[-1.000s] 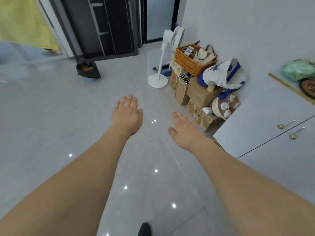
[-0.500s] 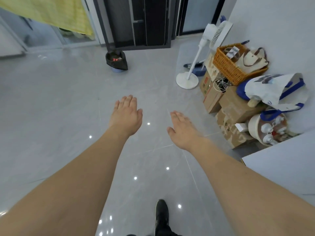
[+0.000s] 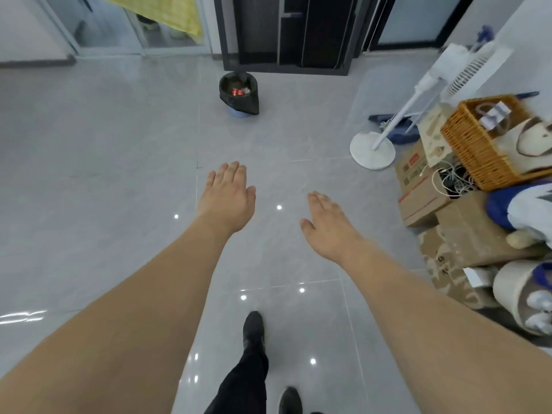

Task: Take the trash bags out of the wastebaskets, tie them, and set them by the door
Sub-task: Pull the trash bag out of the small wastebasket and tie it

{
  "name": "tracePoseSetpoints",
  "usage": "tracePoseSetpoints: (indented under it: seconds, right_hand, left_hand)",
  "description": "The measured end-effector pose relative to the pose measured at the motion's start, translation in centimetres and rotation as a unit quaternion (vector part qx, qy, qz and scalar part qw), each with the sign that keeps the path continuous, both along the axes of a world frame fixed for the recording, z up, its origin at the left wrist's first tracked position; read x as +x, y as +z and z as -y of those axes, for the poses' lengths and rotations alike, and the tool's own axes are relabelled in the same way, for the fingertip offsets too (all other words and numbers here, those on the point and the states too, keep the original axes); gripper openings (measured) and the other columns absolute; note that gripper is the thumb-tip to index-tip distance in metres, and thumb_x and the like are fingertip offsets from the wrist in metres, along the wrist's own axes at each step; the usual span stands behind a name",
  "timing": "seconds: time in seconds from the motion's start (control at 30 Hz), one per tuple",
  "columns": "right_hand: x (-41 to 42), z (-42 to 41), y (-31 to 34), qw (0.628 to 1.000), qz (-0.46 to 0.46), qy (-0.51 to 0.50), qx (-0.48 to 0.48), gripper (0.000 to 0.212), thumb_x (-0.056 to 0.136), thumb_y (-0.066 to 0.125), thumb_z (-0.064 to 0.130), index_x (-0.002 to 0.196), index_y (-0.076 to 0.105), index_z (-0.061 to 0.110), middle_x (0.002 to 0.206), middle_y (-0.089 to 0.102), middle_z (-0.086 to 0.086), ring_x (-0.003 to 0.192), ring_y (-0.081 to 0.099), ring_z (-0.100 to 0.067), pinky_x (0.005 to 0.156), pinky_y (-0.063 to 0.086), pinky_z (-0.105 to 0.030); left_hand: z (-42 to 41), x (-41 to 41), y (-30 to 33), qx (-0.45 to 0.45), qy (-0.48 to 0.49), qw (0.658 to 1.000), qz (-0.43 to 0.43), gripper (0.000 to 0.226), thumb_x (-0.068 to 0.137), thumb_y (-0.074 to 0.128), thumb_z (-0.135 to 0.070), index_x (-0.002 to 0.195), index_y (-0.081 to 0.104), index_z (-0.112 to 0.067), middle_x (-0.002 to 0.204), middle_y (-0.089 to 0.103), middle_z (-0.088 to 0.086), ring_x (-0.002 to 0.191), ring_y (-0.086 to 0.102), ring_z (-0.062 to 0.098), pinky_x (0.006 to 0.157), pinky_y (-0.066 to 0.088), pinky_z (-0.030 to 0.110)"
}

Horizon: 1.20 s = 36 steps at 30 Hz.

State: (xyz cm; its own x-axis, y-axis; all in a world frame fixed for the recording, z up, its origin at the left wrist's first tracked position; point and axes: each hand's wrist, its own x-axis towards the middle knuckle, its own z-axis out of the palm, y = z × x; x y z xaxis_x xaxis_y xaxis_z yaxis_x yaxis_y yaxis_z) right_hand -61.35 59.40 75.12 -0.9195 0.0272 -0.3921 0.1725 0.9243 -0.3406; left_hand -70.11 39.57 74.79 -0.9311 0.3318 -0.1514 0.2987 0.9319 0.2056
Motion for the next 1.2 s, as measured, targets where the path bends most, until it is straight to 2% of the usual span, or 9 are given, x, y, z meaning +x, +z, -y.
tracePoseSetpoints:
  seconds: [0.6, 1.2]
  right_hand:
    - [-33.0, -6.9, -5.3, 0.999, 0.037, 0.012, -0.007, 0.063, 0.102, 0.031, 0.032, 0.153, 0.005, 0.006, 0.162, 0.003, -0.009, 0.15, 0.0, -0.019, 0.121, -0.001, -0.033]
    - [-64.8, -7.6, -8.2, 0.996, 0.086, -0.01, -0.024, 0.061, 0.103, 0.03, 0.029, 0.154, 0.003, 0.007, 0.163, 0.002, -0.008, 0.15, 0.0, -0.019, 0.121, -0.001, -0.033]
  left_hand:
    - [-7.1, -31.6, -5.0, -0.013, 0.012, 0.999, 0.044, 0.056, 0.102, 0.028, -0.032, 0.151, 0.02, -0.006, 0.161, 0.016, 0.01, 0.149, 0.008, 0.025, 0.121, 0.004, 0.042]
    - [-8.2, -63.5, -9.6, -0.03, -0.006, 0.995, 0.096, 0.057, 0.102, 0.026, -0.034, 0.152, 0.018, -0.007, 0.161, 0.014, 0.009, 0.149, 0.007, 0.024, 0.122, 0.003, 0.042]
